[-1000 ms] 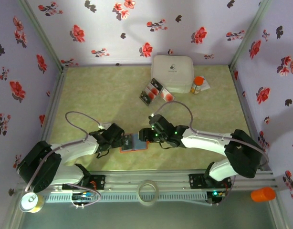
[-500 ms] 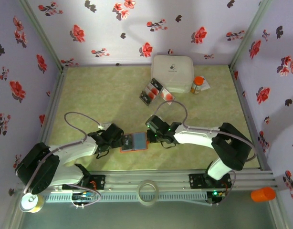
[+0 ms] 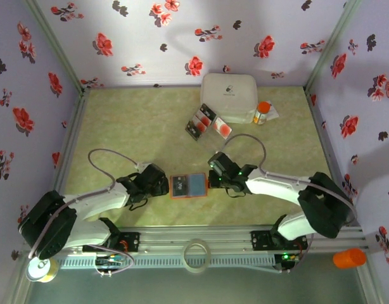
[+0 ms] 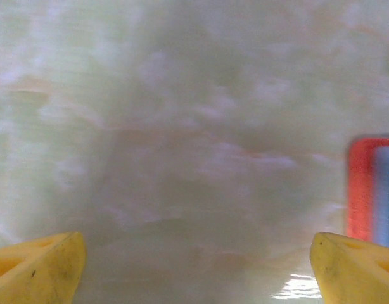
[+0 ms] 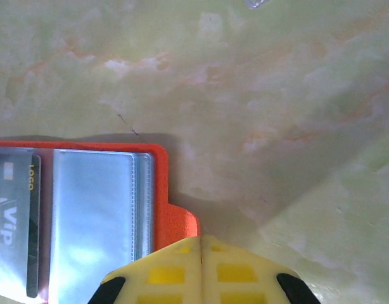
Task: Put the credit cards into the card holder
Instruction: Move the card holder to the bottom-center of the table, then insert the credit card into the card slot.
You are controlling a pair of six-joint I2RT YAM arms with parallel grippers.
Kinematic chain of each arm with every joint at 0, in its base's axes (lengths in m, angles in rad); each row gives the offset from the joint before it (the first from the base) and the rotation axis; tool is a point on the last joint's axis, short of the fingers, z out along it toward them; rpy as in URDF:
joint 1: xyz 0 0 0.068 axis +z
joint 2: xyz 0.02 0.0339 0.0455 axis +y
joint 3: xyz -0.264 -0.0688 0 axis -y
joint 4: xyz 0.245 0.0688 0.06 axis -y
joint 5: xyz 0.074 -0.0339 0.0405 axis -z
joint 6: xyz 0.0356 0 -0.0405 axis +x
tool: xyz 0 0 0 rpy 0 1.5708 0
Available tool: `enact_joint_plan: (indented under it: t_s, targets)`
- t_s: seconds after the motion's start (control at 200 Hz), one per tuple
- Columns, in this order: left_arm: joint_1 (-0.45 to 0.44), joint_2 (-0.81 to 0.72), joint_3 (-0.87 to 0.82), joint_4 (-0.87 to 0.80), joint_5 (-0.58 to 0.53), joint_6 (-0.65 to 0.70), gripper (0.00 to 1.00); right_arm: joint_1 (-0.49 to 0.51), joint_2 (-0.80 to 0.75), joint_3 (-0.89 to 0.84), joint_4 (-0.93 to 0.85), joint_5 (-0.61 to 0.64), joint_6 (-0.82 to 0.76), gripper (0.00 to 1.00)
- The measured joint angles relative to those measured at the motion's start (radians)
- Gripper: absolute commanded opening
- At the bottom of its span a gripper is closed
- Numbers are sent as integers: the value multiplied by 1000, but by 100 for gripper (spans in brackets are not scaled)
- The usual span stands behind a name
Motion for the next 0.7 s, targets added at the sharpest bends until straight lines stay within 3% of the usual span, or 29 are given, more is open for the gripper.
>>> enact_joint_plan:
  t_s: [0.08, 0.17, 0.26, 0.485, 0.7]
  targets:
    - [-16, 26, 17, 30, 20, 5, 93, -4, -27, -18, -12, 0, 2, 26]
    - [-28, 62, 39, 50, 32, 10, 93, -10, -53, -19, -39, 5, -2, 30]
    - [-38, 89, 57, 61, 36, 14, 93, -11, -100, -18, -64, 3, -3, 27]
    - [-45, 93, 64, 55, 18, 16, 93, -12, -135, 29, -73, -62, -9, 0]
    - [-44, 50, 64, 14, -29, 13, 94, 0, -19, 73, 3, -155, 4, 0]
